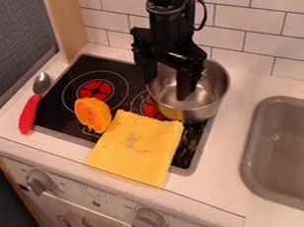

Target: Put the squash in the silver pot

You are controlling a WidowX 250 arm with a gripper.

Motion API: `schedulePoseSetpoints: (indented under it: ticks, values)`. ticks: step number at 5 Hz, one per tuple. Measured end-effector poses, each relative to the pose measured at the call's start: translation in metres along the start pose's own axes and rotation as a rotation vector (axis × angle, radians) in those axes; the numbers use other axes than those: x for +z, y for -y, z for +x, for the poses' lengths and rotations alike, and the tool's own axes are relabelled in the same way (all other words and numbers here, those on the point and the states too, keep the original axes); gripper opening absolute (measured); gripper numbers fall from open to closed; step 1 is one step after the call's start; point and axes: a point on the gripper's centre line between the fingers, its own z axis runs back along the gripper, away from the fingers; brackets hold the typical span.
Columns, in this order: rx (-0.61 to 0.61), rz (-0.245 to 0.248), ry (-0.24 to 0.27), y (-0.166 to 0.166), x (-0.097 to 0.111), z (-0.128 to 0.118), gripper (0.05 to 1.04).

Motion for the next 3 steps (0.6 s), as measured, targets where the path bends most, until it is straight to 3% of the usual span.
schedulePoseSetpoints:
  ticks: [2, 3]
  values:
    - [0.010, 0.007, -0.049, -0.003, -0.013, -0.012, 1.000]
    - [0.059, 0.051, 0.022, -0.020, 0.012, -0.029, 1.000]
